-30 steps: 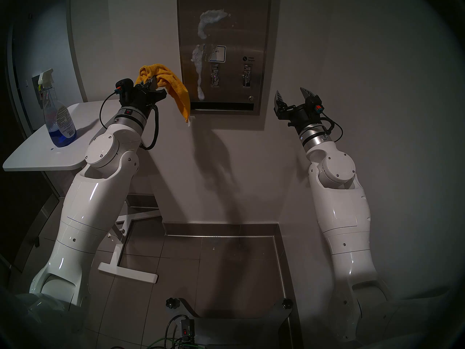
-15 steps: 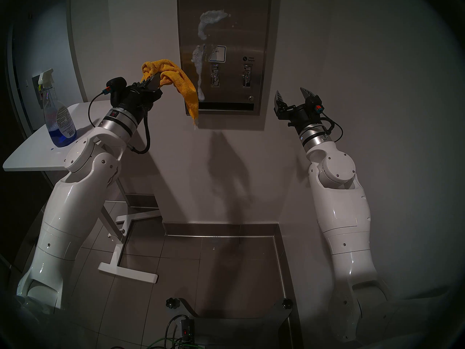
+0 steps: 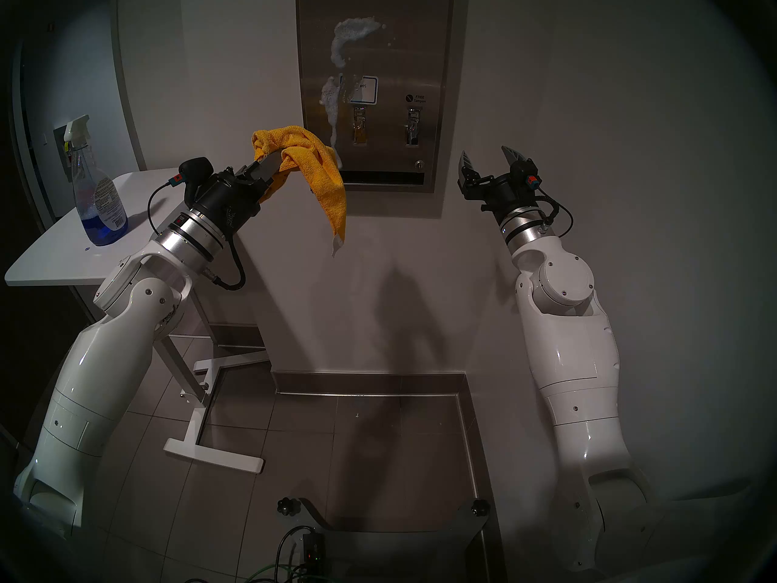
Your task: Pick up the cloth and wipe the surface
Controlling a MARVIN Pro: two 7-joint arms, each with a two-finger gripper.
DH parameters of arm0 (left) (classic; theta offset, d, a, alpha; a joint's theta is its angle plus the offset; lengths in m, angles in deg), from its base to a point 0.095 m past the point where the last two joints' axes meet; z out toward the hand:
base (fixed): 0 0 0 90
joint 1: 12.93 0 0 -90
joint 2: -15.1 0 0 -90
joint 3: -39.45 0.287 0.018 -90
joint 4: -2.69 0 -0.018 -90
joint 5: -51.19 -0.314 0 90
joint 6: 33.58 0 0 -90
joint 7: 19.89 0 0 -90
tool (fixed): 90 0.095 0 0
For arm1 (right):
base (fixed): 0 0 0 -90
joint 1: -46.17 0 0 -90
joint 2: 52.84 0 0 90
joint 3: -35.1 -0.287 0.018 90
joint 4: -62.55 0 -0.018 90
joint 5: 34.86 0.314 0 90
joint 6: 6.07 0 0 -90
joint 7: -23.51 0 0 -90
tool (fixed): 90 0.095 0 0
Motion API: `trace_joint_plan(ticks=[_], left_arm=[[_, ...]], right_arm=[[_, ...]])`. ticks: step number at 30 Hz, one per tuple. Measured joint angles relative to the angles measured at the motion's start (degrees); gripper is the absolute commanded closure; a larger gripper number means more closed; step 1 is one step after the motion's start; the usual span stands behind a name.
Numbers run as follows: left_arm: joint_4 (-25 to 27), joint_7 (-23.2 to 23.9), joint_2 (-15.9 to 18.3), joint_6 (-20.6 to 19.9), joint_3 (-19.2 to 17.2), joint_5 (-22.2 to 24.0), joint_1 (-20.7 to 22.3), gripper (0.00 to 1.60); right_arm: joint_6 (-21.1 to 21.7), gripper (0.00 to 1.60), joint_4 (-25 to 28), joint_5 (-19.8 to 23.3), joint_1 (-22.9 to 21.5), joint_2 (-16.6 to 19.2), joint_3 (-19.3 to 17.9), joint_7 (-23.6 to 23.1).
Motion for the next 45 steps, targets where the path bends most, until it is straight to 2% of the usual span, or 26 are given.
trace_joint_plan(ticks=[5,9,28,34,45], left_arm=[[-3.7,4.0,0.4,0.4,0.6,-0.2,1.1,1.60],[-4.8,5.6,0.4,0.6,1.2,-0.6,1.8,1.60],[-2.0,9.1,-0.9,1.2,2.4,-0.5,1.9,1.60],[-1.9,9.4,-1.0,1.2,2.4,-0.5,1.9,1.60],[-1.9,9.5,-1.0,1.2,2.4,-0.6,1.8,1.60]], right_arm=[[0.0,0.00,0.0,0.0,0.0,0.0,0.0,0.0],[0.0,0.00,0.0,0.0,0.0,0.0,0.0,0.0],[0.1,0.00,0.1,0.1,0.0,0.1,0.3,-0.3],[0.7,0.00,1.1,1.0,0.4,0.5,2.2,-3.5],[6.1,0.00,7.5,6.9,2.0,2.4,6.8,-14.4]])
